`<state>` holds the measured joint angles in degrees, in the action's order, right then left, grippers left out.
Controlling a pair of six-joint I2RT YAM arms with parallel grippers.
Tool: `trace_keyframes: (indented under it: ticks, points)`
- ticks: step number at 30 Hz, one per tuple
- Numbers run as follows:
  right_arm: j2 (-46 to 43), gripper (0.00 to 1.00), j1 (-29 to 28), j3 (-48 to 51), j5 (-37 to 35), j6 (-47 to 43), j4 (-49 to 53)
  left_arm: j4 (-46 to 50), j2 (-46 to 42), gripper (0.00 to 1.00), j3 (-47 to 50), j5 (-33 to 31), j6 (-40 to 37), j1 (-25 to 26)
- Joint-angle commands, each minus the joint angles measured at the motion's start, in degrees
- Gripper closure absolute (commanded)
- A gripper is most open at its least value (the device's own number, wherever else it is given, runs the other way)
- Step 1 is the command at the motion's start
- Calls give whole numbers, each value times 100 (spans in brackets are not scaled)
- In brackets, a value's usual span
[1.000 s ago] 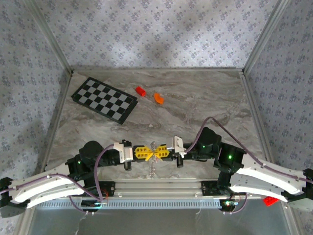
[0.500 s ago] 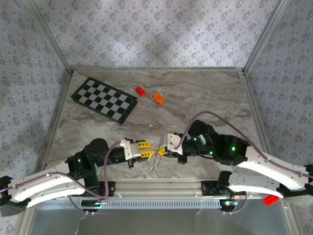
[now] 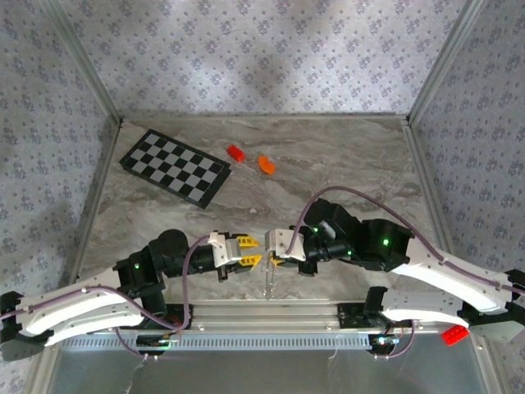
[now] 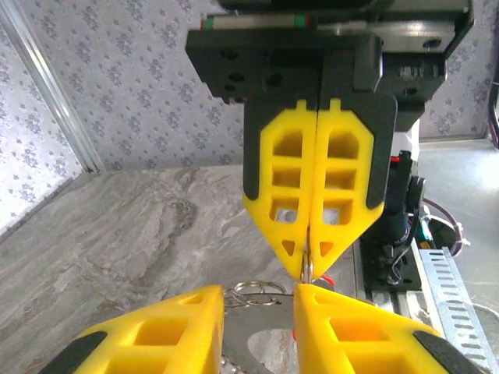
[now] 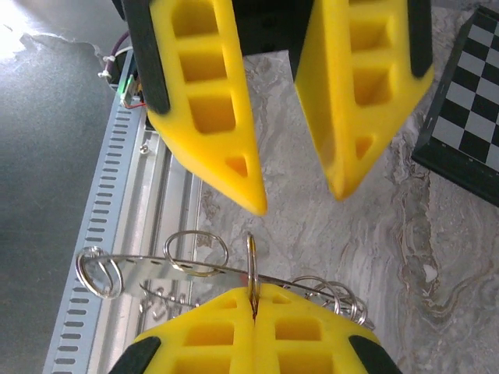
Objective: Put the keys on the keyring
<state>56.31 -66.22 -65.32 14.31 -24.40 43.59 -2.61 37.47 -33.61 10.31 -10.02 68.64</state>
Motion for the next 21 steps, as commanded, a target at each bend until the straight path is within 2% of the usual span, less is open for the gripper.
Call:
trace_keyframes:
  ticks: [1, 21]
  points:
    - [54, 100, 47, -253, 171, -147, 44, -115, 65, 69, -172, 273, 4, -1]
    - [227, 100, 173, -252, -56, -210, 148, -345, 22, 67, 16, 242, 154, 0]
